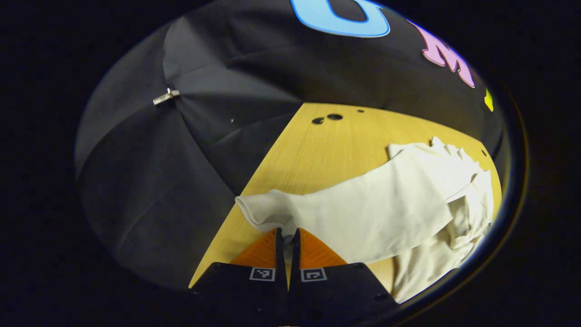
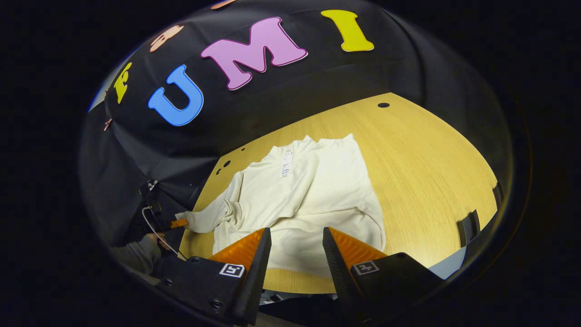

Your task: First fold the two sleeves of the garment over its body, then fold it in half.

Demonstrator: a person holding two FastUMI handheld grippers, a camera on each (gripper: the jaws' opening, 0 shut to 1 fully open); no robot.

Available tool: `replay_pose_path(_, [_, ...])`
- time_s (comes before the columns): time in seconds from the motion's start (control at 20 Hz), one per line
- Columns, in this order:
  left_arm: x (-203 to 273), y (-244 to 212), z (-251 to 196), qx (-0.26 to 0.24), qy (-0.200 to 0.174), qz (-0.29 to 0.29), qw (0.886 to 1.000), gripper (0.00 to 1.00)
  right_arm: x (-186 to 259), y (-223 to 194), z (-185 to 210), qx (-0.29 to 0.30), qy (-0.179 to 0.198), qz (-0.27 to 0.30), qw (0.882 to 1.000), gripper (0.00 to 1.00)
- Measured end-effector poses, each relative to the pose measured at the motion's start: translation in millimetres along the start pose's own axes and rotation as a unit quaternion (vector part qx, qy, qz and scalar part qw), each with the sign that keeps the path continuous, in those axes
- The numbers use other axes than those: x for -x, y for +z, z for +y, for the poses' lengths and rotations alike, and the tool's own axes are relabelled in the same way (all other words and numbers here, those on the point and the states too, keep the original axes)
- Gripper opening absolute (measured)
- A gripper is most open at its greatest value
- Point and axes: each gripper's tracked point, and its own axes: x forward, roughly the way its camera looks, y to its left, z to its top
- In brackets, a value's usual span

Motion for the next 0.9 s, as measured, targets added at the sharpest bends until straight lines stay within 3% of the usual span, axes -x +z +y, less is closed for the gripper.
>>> replay_pose_path(0.25, [48,41,-87,-0.017,-0.059,-0.053,0.997,0.06,5,4,-22,-0.006,-0.004,0.004,1.0,0.7])
replay_pose_path(0.45, [81,57,-180,-0.037,-0.13,-0.075,0.988,0.06,7,7,-43,-0.007,-0.016,0.005,1.0,0.7])
replay_pose_path(0.7, [103,41,-285,-0.078,-0.206,-0.069,0.973,0.06,14,3,-68,-0.019,-0.031,0.007,0.999,0.7])
replay_pose_path(0.9, [104,18,-335,-0.104,-0.236,-0.051,0.965,0.06,21,0,-83,-0.03,-0.043,0.006,0.999,0.7])
